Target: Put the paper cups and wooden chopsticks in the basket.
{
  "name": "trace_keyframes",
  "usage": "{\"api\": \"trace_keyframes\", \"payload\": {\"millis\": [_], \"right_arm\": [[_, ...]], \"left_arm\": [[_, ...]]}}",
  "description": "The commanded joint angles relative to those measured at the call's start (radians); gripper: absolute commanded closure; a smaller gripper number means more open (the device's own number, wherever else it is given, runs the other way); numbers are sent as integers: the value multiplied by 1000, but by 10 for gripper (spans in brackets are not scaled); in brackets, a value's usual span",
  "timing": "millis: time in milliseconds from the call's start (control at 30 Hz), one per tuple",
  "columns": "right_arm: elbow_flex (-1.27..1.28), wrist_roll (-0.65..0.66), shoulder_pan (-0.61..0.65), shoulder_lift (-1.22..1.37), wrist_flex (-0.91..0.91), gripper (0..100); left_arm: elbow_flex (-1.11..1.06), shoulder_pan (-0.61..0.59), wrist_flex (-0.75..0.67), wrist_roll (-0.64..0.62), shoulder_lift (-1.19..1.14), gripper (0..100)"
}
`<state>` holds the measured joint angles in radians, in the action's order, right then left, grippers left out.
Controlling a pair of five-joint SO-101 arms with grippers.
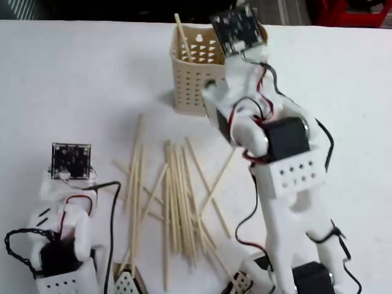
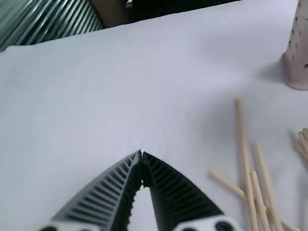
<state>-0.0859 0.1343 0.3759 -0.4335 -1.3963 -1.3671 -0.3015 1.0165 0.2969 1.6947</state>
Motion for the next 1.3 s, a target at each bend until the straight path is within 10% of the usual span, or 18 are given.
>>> {"api": "trace_keyframes", "payload": {"millis": [0, 467, 800, 1267], "right_arm": [[-41, 6, -4, -45, -143, 812], [502, 6, -22, -54, 47, 811], [715, 5, -176, -47, 308, 811], [735, 5, -182, -47, 328, 812]], "left_arm": [[164, 81, 112, 64, 5, 976], [540, 130, 239, 166, -661, 971], [687, 174, 250, 176, -1104, 780], [767, 343, 100, 6, -1512, 781]]}}
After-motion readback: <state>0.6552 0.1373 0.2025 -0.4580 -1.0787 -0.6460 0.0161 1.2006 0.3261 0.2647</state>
